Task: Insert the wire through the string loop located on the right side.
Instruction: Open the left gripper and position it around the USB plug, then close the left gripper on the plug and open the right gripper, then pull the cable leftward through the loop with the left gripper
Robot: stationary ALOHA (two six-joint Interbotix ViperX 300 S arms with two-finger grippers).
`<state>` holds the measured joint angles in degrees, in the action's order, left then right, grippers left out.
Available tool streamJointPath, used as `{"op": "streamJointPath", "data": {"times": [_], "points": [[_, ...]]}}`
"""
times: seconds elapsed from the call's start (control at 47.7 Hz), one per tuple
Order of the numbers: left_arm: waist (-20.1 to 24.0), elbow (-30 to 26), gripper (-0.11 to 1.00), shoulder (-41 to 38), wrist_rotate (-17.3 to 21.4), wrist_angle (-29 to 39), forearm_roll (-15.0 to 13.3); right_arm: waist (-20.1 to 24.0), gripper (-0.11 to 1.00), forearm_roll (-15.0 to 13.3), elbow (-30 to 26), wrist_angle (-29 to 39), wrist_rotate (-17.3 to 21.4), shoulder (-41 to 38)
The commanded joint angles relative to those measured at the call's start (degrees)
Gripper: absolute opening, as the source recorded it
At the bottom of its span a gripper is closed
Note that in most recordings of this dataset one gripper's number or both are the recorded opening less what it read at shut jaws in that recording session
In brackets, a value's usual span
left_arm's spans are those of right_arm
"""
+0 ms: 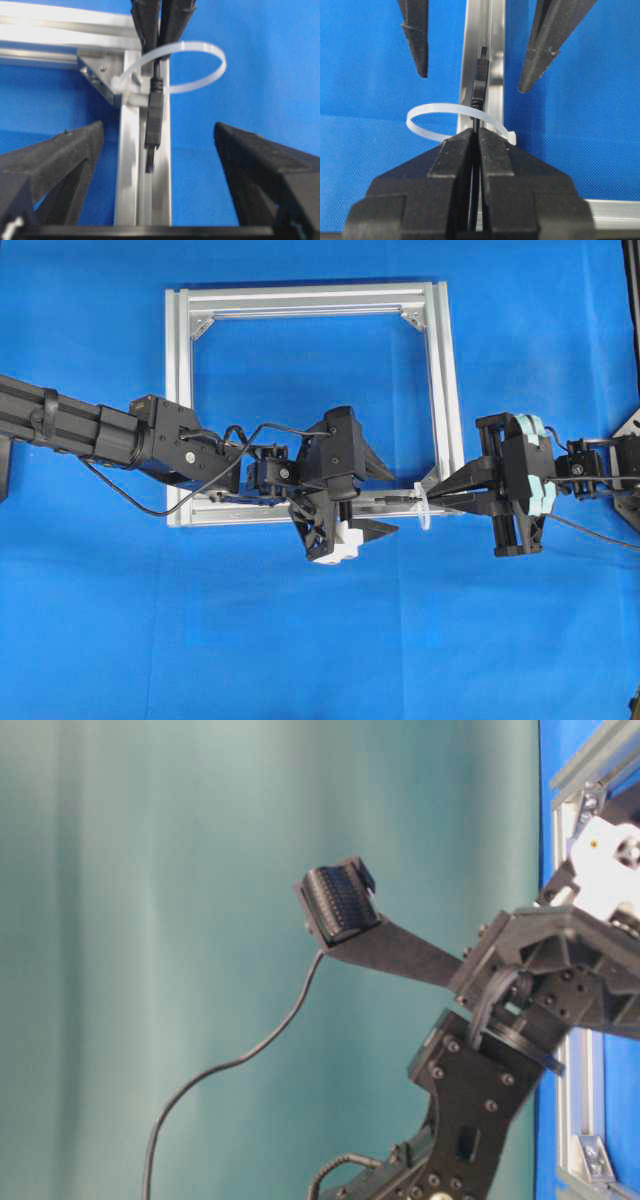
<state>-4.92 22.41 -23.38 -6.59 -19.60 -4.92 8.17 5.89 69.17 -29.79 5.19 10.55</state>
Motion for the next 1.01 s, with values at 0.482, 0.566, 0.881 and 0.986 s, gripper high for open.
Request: {"op": "streamJointPath", "data": {"times": [0.482,0.566,0.881,0.986], "points": [[0.3,-1.7,0.08,0.9,0.2,-0.7,0.2,-0.1,-0.04,0.1,-1.8,-0.3,0.1,0.3],[0.3,-1.6,0.08,0.9,0.2,-0.6,0.2,-0.1,-0.03,-0.1,-2.2,-0.2,0.1,0.4],[0.3,-1.3,0.08,1.0,0.1,-0.6,0.2,-0.1,0.24,0.3,-2.5,0.4,0.4,0.4],[0.3,-1.2,0.08,1.1,0.1,-0.5,0.2,-0.1,0.54,0.6,-2.5,1.1,0.5,0.4]]}}
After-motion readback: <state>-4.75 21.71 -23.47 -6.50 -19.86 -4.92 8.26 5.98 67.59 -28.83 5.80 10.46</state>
